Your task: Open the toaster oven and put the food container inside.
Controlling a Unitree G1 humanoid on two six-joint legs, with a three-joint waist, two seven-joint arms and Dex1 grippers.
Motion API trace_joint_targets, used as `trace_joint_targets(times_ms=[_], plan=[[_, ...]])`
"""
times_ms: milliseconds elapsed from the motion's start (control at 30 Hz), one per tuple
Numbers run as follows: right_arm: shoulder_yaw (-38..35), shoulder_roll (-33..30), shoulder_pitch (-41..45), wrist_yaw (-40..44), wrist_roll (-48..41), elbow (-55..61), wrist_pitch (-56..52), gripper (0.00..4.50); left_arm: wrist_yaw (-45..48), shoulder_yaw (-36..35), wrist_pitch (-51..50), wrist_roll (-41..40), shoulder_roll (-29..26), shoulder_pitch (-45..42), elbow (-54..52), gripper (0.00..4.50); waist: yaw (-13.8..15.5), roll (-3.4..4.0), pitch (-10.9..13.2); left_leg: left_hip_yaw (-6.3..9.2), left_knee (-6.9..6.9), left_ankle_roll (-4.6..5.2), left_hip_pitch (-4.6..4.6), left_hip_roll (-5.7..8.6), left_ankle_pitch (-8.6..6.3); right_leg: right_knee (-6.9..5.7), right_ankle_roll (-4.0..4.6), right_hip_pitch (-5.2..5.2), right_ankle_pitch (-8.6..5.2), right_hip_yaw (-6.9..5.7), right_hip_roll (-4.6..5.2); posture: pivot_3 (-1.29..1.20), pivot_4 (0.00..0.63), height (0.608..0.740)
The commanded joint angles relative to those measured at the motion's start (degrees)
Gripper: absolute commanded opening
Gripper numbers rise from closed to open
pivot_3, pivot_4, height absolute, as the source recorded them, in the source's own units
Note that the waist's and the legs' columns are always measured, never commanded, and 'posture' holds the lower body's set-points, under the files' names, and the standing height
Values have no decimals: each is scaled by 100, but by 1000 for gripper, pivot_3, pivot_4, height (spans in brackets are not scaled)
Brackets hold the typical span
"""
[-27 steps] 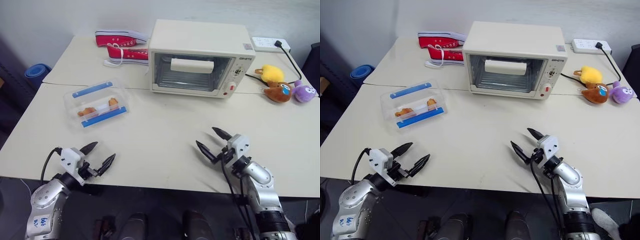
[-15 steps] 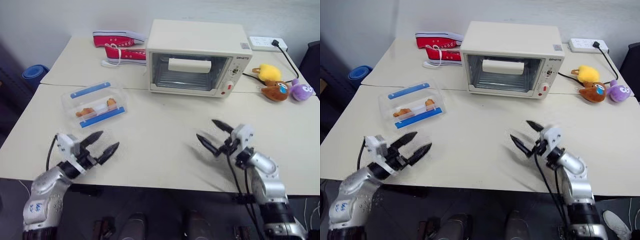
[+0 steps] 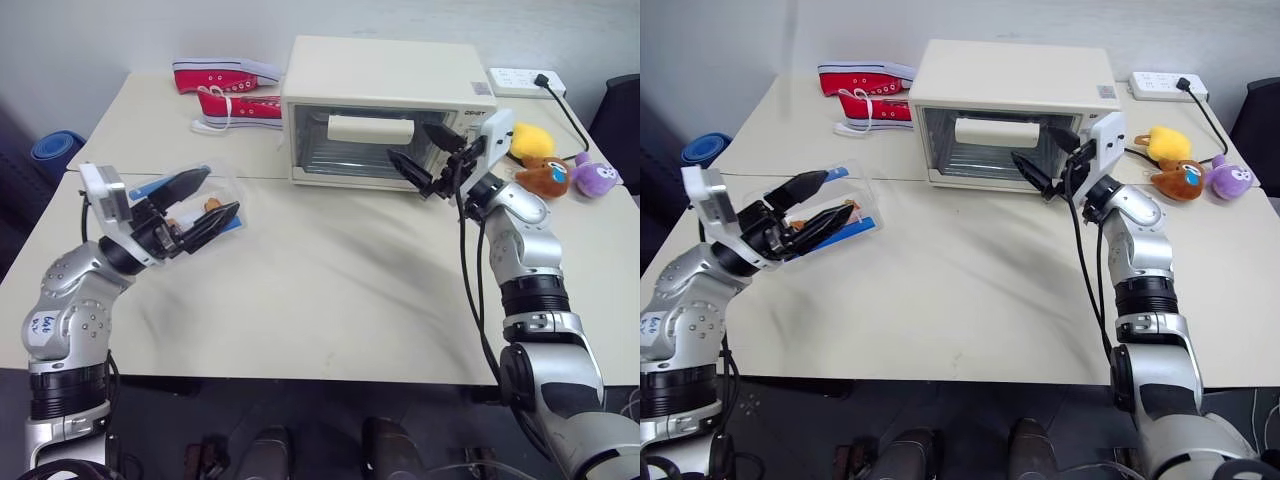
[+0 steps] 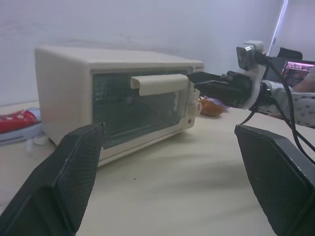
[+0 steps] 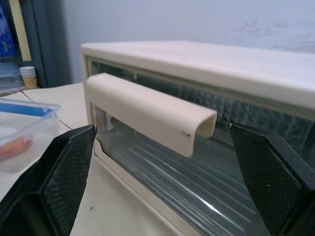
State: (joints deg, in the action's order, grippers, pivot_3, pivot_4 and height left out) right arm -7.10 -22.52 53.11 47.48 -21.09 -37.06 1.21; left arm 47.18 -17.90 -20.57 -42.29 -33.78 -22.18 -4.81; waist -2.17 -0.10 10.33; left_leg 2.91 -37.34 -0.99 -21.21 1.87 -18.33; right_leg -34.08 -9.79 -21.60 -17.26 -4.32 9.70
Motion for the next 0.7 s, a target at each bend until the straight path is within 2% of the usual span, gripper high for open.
trace_joint_targets(times_ms=[33, 233, 433, 533, 700], plan=[[17, 68, 195, 175, 22, 113, 62, 4463, -24, -3, 115, 81, 52, 7, -168, 4500, -24, 0, 0, 0, -2, 0, 0, -1, 0, -1, 0, 0, 0, 0, 0, 0, 150, 740], [49, 114, 6, 482, -76, 524, -33, 4463, -75, -42, 199, 177, 139, 34, -152, 4500, -62, 0, 0, 0, -6, -1, 0, -2, 0, -2, 0, 0, 0, 0, 0, 0, 150, 740], [207, -66, -547, 830, 29, 1143, -161, 4463, -54, -88, 193, 159, 149, -87, 109, 4500, -88, 1, 0, -1, -5, -1, 0, -2, -1, -2, 0, -1, 0, 1, 0, 0, 150, 740], [326, -277, -1165, 972, 141, 1613, -136, 4500, -74, -236, 0, -152, 206, -457, 448, 3879, -54, 0, 0, 0, -5, -2, 0, -4, -1, -4, 0, -2, 0, 0, -2, 0, 150, 740], [520, -328, -1617, 1032, 344, 1990, 92, 4500, -28, 106, 411, 490, 259, -1317, 1391, 2353, 21, 0, 0, -5, -19, -2, -3, -2, -1, -7, 0, 0, 0, 2, -2, 0, 150, 740]])
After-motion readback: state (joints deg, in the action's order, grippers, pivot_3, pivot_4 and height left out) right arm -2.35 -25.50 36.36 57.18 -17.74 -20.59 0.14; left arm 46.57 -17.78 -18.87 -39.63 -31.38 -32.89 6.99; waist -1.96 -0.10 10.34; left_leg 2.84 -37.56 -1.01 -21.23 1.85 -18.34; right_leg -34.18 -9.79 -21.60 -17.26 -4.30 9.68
